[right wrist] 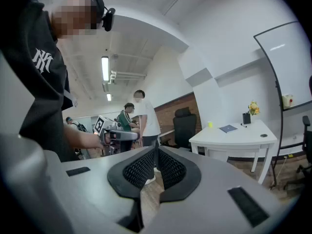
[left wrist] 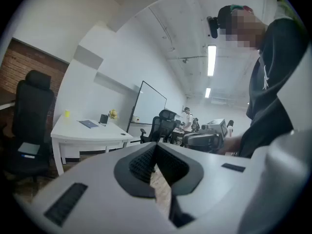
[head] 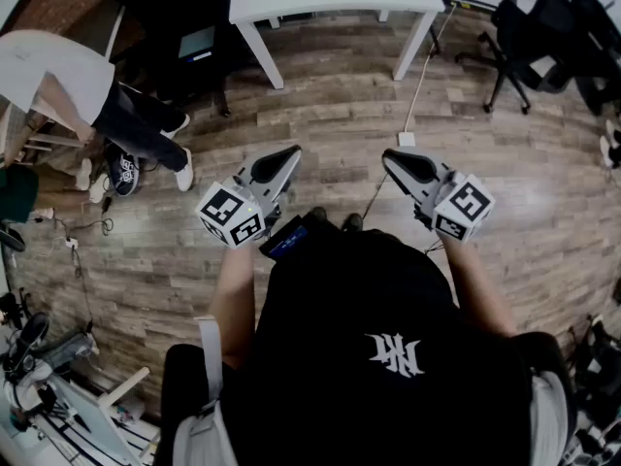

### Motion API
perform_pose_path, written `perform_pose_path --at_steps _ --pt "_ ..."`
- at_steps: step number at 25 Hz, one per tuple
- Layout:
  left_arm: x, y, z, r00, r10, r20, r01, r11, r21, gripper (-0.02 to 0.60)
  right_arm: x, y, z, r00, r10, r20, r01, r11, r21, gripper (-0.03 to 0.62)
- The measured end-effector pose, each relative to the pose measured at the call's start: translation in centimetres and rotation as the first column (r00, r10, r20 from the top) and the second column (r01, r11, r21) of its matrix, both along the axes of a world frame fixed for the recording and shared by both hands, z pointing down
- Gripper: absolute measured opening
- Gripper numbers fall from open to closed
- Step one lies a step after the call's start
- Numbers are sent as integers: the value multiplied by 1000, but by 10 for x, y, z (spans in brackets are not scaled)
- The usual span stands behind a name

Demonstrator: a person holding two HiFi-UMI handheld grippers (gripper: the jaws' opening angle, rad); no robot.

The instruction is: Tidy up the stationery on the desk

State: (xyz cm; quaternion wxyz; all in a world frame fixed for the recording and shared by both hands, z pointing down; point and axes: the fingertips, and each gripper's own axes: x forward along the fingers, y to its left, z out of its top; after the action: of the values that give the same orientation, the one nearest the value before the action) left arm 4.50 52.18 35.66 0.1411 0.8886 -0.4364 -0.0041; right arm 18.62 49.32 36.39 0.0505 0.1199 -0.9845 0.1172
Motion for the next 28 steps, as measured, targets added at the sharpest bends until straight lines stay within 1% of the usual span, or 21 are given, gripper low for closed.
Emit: perform_pose_path --at_steps 5,9,13,19,23,28 --pt "12 4 3 1000 21 -4 -21 999 -26 3 7 2 3 1000 16 10 -16 999 -31 49" --pt "13 4 6 1000 15 -8 -15 999 -37 2 8 0 8 1000 26 15 -26 999 -32 49" --pt "24 9 13 1000 27 6 -27 998 -51 2 17 -1 5 997 48 60 -46 998 -31 49" --pt "16 4 12 1000 18 12 -17 998 -57 2 12 -8 9 997 58 45 -57 998 -24 49" --pt "21 -3 8 1000 5 25 -4 999 -47 2 31 -18 9 995 84 46 -83 996 -26 49" --pt "13 -11 4 1000 -15 28 16 998 -66 3 40 -27 15 993 110 50 -108 993 -48 49"
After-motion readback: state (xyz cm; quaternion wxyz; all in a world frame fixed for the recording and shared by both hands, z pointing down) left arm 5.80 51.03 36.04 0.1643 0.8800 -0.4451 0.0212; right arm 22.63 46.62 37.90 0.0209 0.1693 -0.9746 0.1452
